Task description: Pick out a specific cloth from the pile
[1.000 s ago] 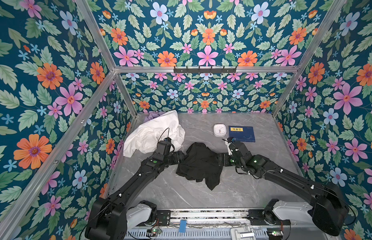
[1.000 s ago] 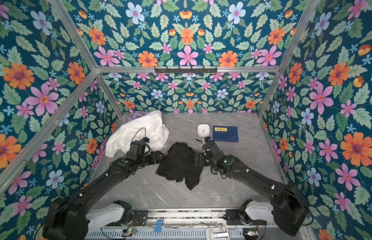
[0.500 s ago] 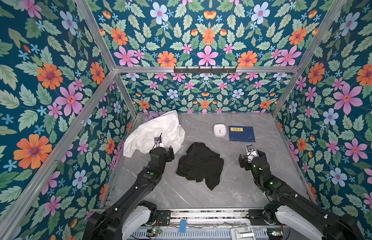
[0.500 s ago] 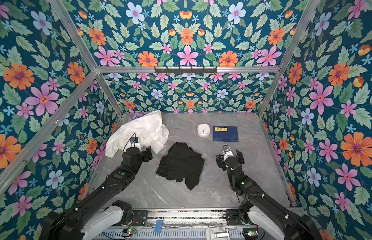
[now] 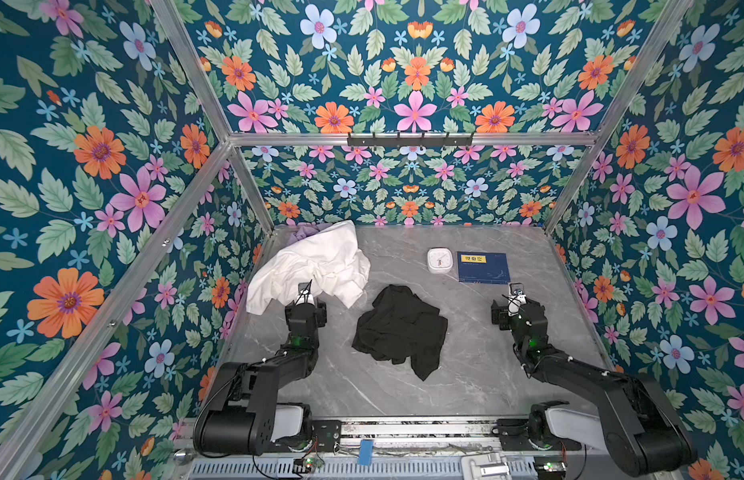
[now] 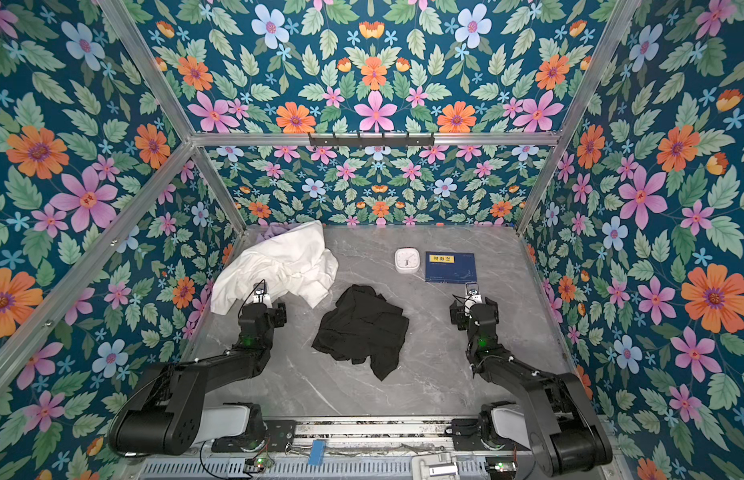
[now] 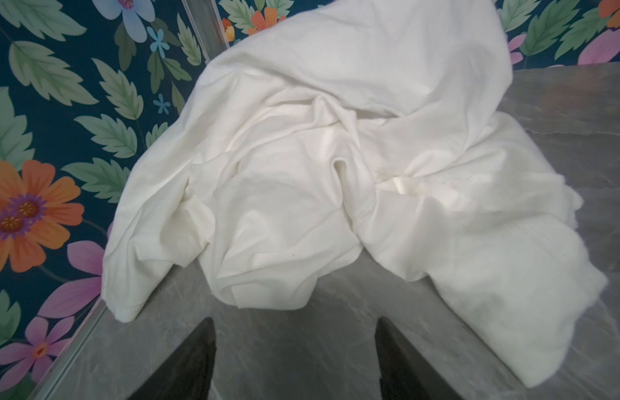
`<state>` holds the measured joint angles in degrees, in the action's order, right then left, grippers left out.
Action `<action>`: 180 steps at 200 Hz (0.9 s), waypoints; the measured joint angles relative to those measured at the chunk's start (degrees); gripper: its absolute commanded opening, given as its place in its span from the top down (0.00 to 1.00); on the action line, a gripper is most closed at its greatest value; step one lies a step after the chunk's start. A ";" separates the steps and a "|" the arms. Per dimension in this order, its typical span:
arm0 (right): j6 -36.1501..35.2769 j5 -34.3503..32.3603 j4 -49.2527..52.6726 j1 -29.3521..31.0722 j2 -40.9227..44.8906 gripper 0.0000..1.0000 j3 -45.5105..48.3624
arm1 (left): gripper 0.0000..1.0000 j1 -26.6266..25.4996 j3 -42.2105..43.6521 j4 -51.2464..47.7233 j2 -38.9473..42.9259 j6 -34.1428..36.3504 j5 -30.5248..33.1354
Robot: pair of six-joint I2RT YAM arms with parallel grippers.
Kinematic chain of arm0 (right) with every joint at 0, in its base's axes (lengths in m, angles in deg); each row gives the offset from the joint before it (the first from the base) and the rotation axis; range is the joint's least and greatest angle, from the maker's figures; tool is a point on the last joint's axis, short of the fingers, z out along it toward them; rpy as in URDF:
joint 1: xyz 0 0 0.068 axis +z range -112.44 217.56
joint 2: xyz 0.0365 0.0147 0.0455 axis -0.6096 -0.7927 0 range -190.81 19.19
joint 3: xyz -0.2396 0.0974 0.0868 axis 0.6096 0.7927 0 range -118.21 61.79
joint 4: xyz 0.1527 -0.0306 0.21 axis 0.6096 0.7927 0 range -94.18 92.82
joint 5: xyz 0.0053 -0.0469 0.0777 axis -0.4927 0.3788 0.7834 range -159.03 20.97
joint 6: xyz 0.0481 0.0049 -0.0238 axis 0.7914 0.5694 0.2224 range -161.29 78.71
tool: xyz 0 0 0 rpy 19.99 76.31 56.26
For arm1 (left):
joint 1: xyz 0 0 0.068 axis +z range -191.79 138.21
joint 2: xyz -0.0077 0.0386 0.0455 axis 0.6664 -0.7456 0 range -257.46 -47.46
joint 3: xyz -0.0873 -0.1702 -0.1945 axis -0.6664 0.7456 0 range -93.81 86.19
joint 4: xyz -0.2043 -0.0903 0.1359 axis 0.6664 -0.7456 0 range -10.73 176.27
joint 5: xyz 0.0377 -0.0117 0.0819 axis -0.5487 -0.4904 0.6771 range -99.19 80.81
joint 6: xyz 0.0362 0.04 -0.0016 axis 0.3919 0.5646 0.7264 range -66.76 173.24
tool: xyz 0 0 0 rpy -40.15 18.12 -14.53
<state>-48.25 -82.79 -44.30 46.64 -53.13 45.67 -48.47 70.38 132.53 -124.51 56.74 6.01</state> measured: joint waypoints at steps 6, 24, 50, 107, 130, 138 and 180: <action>0.42 0.00 -0.81 -0.07 -1.01 0.07 -0.52 | 0.29 0.57 -0.28 0.72 -0.72 0.04 -0.83; 0.83 0.00 -4.35 -0.26 -4.42 0.07 -0.74 | 0.29 2.12 -1.14 3.26 -2.86 1.16 -3.76; 1.36 0.26 -5.64 -0.59 -5.95 0.07 -0.85 | 0.30 3.96 -2.47 6.10 -5.68 0.96 -7.67; 5.44 4.81 -11.26 -6.78 -8.41 0.07 0.96 | 0.25 6.08 -0.96 16.41 -14.45 -2.12 -12.96; 6.27 8.61 -11.37 -8.00 -10.34 0.01 0.79 | 0.02 7.02 -0.87 19.85 -15.17 -3.34 -12.96; 6.78 9.97 -12.24 -8.92 -10.43 0.01 0.13 | 0.00 6.99 -0.87 20.68 -15.30 -3.39 -13.27; 8.37 14.23 -10.23 -10.82 -10.34 0.01 -1.81 | 0.00 6.99 -1.05 21.35 -15.32 -3.76 -13.75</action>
<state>-39.88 -68.56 -54.52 35.82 -63.46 43.86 -41.47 69.33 153.88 -139.83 52.99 -7.74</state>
